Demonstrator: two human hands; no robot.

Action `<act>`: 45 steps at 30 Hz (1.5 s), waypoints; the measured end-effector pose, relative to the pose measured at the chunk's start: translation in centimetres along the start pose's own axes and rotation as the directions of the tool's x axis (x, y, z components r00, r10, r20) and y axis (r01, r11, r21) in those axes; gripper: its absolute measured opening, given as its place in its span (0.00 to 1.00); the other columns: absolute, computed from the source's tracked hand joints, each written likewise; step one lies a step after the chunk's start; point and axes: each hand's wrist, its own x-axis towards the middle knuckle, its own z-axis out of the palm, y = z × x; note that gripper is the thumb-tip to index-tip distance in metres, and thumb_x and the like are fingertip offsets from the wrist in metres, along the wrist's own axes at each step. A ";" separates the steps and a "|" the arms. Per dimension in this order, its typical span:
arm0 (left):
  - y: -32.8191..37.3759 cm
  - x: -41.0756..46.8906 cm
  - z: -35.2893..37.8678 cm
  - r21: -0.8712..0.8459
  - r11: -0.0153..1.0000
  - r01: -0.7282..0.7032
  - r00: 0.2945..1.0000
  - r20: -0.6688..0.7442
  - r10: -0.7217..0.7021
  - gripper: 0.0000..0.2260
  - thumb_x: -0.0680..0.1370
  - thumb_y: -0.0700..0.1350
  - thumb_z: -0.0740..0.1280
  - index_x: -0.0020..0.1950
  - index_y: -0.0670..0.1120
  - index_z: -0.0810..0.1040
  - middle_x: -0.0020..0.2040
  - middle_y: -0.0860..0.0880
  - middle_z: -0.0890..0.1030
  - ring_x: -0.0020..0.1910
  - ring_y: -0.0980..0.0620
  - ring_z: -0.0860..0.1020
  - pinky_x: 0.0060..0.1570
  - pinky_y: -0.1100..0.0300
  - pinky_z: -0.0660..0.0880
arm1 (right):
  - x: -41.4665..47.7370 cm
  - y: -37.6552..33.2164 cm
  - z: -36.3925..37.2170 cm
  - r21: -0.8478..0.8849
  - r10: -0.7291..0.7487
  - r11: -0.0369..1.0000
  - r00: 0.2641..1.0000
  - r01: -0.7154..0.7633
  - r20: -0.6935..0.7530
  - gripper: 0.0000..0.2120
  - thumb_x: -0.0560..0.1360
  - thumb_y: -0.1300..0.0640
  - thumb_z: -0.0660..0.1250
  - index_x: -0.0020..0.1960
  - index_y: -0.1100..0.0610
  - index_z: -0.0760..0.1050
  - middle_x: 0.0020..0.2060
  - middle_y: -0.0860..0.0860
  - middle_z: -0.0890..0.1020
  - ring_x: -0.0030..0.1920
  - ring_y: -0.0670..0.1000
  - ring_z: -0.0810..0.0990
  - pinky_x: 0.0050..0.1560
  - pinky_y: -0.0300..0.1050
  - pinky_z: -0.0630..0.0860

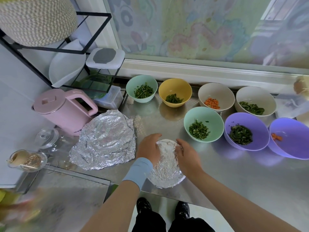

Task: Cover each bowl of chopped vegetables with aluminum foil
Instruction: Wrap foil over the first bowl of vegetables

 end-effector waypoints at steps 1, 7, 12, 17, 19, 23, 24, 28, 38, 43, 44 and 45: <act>0.0 0.1 0.0 -0.038 0.999 -0.032 0.998 0.053 0.034 0.19 0.81 0.40 0.57 0.69 0.56 0.73 0.66 0.55 0.76 0.65 0.53 0.73 0.65 0.56 0.70 | -0.2 0.0 0.3 0.062 0.035 0.997 0.999 -0.036 0.018 0.15 0.82 0.52 0.56 0.67 0.48 0.72 0.56 0.46 0.81 0.55 0.50 0.79 0.54 0.43 0.74; -0.1 0.2 0.5 -0.044 0.999 0.009 0.999 0.049 -0.007 0.13 0.83 0.49 0.58 0.63 0.55 0.78 0.61 0.57 0.80 0.58 0.54 0.77 0.53 0.64 0.68 | 0.4 0.2 0.9 0.183 0.071 0.979 0.993 -0.087 0.094 0.13 0.83 0.53 0.55 0.61 0.45 0.75 0.48 0.42 0.81 0.48 0.44 0.77 0.43 0.31 0.68; 0.5 -0.4 0.8 -0.034 0.990 0.140 0.989 -0.033 -0.141 0.12 0.83 0.49 0.57 0.59 0.53 0.79 0.54 0.55 0.82 0.51 0.52 0.78 0.46 0.61 0.69 | 1.2 0.1 0.2 0.148 0.041 0.986 0.979 -0.072 0.202 0.14 0.83 0.53 0.55 0.66 0.48 0.73 0.57 0.46 0.80 0.59 0.49 0.76 0.53 0.37 0.68; 0.2 -0.6 0.4 -0.014 0.976 0.219 0.975 -0.025 -0.220 0.13 0.83 0.47 0.55 0.57 0.50 0.79 0.51 0.51 0.82 0.46 0.49 0.78 0.48 0.56 0.76 | -1.0 -0.2 0.0 -0.011 0.022 1.000 0.996 -0.023 -0.088 0.18 0.83 0.54 0.55 0.72 0.51 0.68 0.67 0.48 0.73 0.67 0.50 0.70 0.63 0.41 0.65; -0.1 -1.0 0.5 -0.091 0.976 0.195 0.978 -0.054 -0.201 0.13 0.83 0.46 0.55 0.59 0.51 0.79 0.52 0.53 0.81 0.47 0.51 0.77 0.49 0.58 0.74 | -2.3 -0.1 0.7 0.069 0.082 0.995 0.992 -0.076 -0.093 0.18 0.83 0.54 0.54 0.72 0.51 0.67 0.67 0.47 0.74 0.66 0.50 0.71 0.62 0.43 0.67; -0.6 -2.0 1.1 -0.317 0.917 0.242 0.958 -0.073 -0.278 0.14 0.83 0.43 0.55 0.60 0.52 0.79 0.52 0.55 0.80 0.48 0.53 0.76 0.49 0.62 0.70 | -1.7 -0.2 1.4 0.212 0.163 0.965 0.986 -0.152 -0.034 0.16 0.83 0.52 0.52 0.69 0.45 0.69 0.62 0.46 0.78 0.58 0.49 0.75 0.55 0.42 0.69; -0.7 -2.2 1.2 -0.332 0.906 0.264 0.949 -0.077 -0.305 0.14 0.83 0.43 0.54 0.60 0.50 0.78 0.52 0.54 0.79 0.49 0.52 0.76 0.49 0.61 0.69 | -1.2 -0.3 1.3 0.208 0.159 0.966 0.987 -0.151 -0.021 0.16 0.83 0.52 0.52 0.67 0.44 0.70 0.58 0.45 0.79 0.55 0.48 0.76 0.52 0.42 0.69; -0.4 -2.9 1.2 -0.353 0.861 0.366 0.906 -0.077 -0.417 0.14 0.84 0.44 0.52 0.57 0.45 0.77 0.48 0.49 0.78 0.46 0.49 0.74 0.45 0.59 0.67 | 0.3 -0.2 0.8 0.177 0.102 0.978 0.993 -0.111 0.060 0.14 0.83 0.52 0.53 0.63 0.44 0.74 0.49 0.43 0.81 0.50 0.48 0.78 0.48 0.43 0.70; 0.2 -0.2 -0.1 -0.210 0.977 0.040 0.999 0.021 -0.036 0.17 0.82 0.42 0.56 0.68 0.54 0.75 0.67 0.55 0.76 0.65 0.54 0.73 0.64 0.61 0.68 | -2.5 0.1 0.9 0.148 0.137 0.981 0.987 -0.123 -0.088 0.18 0.83 0.54 0.53 0.72 0.50 0.67 0.65 0.47 0.73 0.64 0.50 0.71 0.61 0.41 0.65; -0.4 -0.4 0.7 -0.176 0.972 0.156 0.987 -0.012 -0.161 0.13 0.83 0.46 0.56 0.58 0.55 0.80 0.55 0.55 0.82 0.49 0.54 0.77 0.49 0.61 0.72 | -2.5 -0.3 2.2 0.326 0.238 0.923 0.969 -0.206 -0.061 0.15 0.83 0.52 0.51 0.67 0.45 0.69 0.58 0.44 0.77 0.57 0.49 0.76 0.54 0.42 0.68; -0.5 -0.6 0.8 -0.167 0.970 0.179 0.981 -0.039 -0.188 0.13 0.83 0.46 0.56 0.58 0.54 0.80 0.54 0.55 0.82 0.48 0.54 0.76 0.49 0.60 0.72 | -2.1 -0.4 2.2 0.312 0.229 0.929 0.972 -0.200 -0.058 0.14 0.83 0.51 0.51 0.65 0.44 0.70 0.55 0.43 0.78 0.55 0.49 0.76 0.52 0.43 0.69; -0.6 -0.7 0.8 -0.166 0.965 0.203 0.974 -0.067 -0.217 0.13 0.83 0.46 0.55 0.58 0.53 0.80 0.54 0.54 0.82 0.48 0.54 0.76 0.49 0.59 0.71 | -1.6 -0.5 2.2 0.286 0.212 0.939 0.976 -0.190 -0.049 0.14 0.83 0.51 0.51 0.63 0.44 0.72 0.53 0.43 0.79 0.53 0.49 0.77 0.50 0.43 0.69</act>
